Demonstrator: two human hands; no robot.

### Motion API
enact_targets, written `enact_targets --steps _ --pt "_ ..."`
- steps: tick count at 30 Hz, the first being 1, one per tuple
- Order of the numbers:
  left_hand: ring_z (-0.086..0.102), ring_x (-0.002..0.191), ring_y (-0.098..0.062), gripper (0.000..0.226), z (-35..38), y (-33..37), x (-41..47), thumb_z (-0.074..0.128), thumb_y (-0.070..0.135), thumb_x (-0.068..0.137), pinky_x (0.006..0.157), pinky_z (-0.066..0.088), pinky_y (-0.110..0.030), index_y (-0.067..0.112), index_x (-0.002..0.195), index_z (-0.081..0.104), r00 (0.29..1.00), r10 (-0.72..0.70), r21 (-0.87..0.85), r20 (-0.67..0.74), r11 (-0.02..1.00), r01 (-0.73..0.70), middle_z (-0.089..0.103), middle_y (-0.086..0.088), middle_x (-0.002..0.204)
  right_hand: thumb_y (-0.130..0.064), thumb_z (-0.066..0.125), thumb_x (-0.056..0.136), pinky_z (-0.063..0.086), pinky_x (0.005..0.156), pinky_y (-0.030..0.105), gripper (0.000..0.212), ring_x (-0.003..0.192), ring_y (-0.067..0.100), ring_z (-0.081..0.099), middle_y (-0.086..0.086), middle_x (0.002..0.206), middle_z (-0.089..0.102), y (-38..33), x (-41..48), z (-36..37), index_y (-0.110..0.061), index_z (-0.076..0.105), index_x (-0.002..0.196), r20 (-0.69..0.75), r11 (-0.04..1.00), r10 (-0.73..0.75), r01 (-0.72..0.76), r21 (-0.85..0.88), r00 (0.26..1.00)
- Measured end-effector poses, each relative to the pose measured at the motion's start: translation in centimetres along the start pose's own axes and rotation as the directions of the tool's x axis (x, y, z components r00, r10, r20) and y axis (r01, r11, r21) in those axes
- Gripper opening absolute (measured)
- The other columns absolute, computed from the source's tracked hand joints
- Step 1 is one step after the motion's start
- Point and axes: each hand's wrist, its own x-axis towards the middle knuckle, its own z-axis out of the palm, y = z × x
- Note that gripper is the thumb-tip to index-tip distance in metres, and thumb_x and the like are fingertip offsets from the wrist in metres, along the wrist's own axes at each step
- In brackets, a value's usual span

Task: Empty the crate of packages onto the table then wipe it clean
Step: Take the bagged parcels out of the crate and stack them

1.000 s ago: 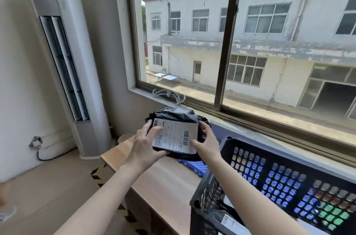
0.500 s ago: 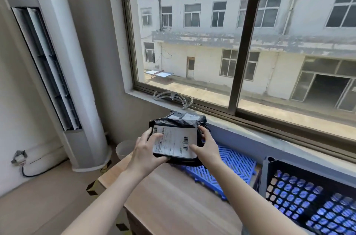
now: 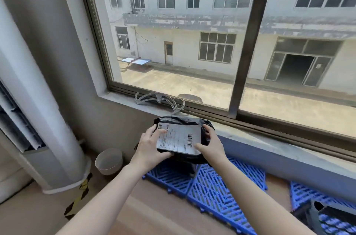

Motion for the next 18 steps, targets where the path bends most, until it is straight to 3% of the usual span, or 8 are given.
enact_targets --steps 5,14,18 --pt "0.03 0.138 -0.022 0.074 0.1 -4.4 3.8 0.085 0.035 0.067 0.113 0.029 -0.037 0.031 0.132 0.051 0.999 -0.029 -0.027 0.042 0.999 0.03 0.03 -0.002 0.154 -0.011 0.071 0.077 0.037 0.092 0.023 0.082 0.13 0.013 0.041 -0.005 0.139 0.046 0.1 4.1 3.9 -0.029 0.031 0.146 0.016 0.998 0.023 -0.022 -0.062 1.0" --pt "0.023 0.142 -0.021 0.074 2.2 -11.6 11.8 0.083 0.038 0.067 0.115 0.025 -0.036 0.033 0.133 0.049 0.955 0.038 -0.089 0.295 0.996 -0.012 0.024 -0.002 0.157 -0.006 0.069 0.073 0.044 0.084 0.025 0.091 0.108 0.011 0.045 -0.001 0.143 0.044 1.4 9.4 10.2 -0.027 0.024 0.149 -0.135 0.966 0.192 -0.212 -0.15 0.972" --pt "0.018 0.146 -0.021 0.079 3.7 -13.8 13.6 0.083 0.044 0.068 0.117 0.022 -0.036 0.036 0.135 0.044 0.879 0.073 -0.115 0.471 0.993 -0.021 0.017 -0.004 0.16 -0.007 0.066 0.073 0.048 0.096 0.035 0.091 0.127 0.02 0.046 -0.001 0.148 0.04 3.1 10.5 11.4 -0.029 0.022 0.15 -0.219 0.922 0.277 -0.323 -0.212 0.936"
